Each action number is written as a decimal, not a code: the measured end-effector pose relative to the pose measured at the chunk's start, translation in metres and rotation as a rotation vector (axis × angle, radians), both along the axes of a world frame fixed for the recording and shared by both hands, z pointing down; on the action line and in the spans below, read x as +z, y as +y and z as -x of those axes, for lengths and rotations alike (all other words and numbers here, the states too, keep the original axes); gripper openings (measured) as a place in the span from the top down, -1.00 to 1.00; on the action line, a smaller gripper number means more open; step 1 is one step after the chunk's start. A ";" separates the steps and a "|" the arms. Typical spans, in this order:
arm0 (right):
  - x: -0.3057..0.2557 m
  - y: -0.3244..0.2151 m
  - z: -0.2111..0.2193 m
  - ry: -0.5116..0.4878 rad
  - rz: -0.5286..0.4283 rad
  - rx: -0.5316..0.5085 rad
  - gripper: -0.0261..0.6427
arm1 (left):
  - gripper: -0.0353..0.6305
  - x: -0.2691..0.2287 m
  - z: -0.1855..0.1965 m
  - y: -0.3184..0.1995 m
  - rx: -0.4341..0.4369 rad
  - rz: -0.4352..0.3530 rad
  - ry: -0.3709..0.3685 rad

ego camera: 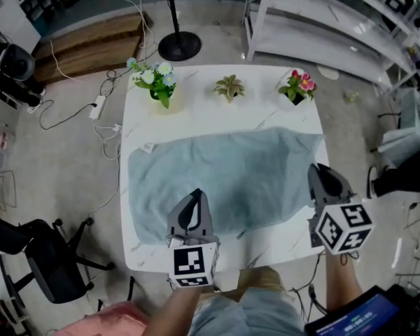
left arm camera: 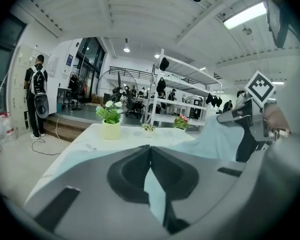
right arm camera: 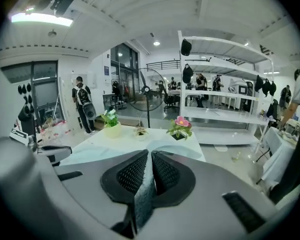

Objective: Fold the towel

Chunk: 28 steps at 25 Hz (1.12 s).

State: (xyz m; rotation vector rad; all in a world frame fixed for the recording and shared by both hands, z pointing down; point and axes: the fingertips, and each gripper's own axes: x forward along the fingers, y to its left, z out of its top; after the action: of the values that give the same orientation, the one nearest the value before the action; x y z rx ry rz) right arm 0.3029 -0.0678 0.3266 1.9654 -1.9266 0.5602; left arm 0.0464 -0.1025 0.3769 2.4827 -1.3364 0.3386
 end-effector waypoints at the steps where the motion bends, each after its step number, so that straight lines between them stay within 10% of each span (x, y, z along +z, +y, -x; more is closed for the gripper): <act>1: -0.004 -0.005 0.012 0.009 -0.005 -0.015 0.82 | 0.88 -0.001 0.011 -0.001 -0.011 -0.001 0.005; 17: 0.012 -0.050 0.254 0.136 0.037 -0.325 0.82 | 0.88 0.004 0.198 0.014 -0.192 0.029 0.072; 28: 0.104 -0.059 0.388 0.157 0.146 -0.493 0.81 | 0.87 0.049 0.257 0.041 -0.241 0.112 0.076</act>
State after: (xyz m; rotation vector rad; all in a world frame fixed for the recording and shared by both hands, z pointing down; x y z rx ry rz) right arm -0.0847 -0.1267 0.4311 1.3316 -2.0953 0.3819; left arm -0.2111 -0.0611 0.4259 2.1924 -1.5205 0.2528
